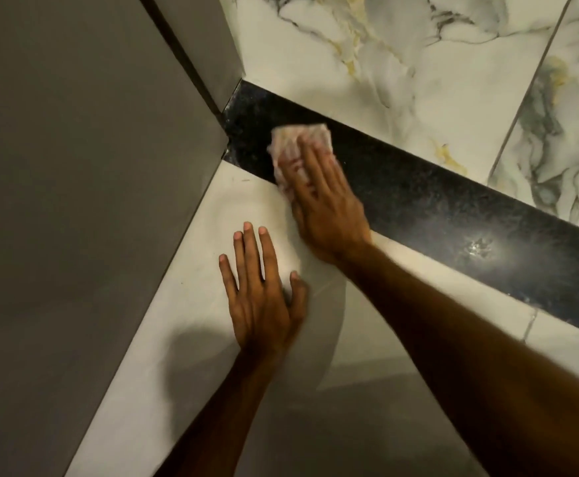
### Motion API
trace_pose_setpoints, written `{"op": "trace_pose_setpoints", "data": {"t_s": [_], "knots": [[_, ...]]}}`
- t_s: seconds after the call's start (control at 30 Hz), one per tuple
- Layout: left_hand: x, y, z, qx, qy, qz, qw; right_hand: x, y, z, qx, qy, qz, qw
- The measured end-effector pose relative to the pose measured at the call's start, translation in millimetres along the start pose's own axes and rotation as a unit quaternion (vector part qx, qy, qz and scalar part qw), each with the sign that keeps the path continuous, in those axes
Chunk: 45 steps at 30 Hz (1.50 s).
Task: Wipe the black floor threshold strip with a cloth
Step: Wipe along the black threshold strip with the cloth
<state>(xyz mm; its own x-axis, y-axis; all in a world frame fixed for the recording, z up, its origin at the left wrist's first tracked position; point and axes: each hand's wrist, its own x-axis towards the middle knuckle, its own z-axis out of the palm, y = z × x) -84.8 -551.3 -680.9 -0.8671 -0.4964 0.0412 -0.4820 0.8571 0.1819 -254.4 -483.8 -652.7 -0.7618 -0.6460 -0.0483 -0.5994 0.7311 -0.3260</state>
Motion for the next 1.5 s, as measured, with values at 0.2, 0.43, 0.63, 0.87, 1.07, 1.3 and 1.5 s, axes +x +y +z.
{"op": "trace_pose_setpoints", "data": {"t_s": [0.2,0.43,0.63,0.87,1.07,1.3,1.5], "knots": [[2.0,0.5,-1.0,0.004,-0.011,0.003,1.000,-84.6,42.9,-10.7,-0.028,-0.002,-0.002,1.000],[0.3,1.8,7.0,0.000,0.039,0.012,0.999,58.9,14.1,-13.3,0.023,-0.014,0.059,0.998],[0.2,2.0,-0.6,0.024,0.007,0.017,1.000,-19.4,17.4,-15.0,-0.021,-0.092,-0.137,0.986],[-0.7,2.2,5.0,-0.001,0.012,0.014,1.000,55.9,31.3,-22.0,0.007,0.002,0.050,0.999],[0.9,2.0,4.5,-0.015,0.005,0.009,1.000,113.8,-28.9,-6.9,-0.004,-0.063,-0.080,0.995],[1.2,0.4,5.5,-0.023,-0.008,0.019,1.000,141.8,-10.0,-14.0,0.000,-0.058,-0.026,0.998],[3.0,2.6,3.0,-0.026,-0.006,0.011,1.000,108.0,-17.9,-10.7,-0.023,-0.074,-0.115,0.990]]}}
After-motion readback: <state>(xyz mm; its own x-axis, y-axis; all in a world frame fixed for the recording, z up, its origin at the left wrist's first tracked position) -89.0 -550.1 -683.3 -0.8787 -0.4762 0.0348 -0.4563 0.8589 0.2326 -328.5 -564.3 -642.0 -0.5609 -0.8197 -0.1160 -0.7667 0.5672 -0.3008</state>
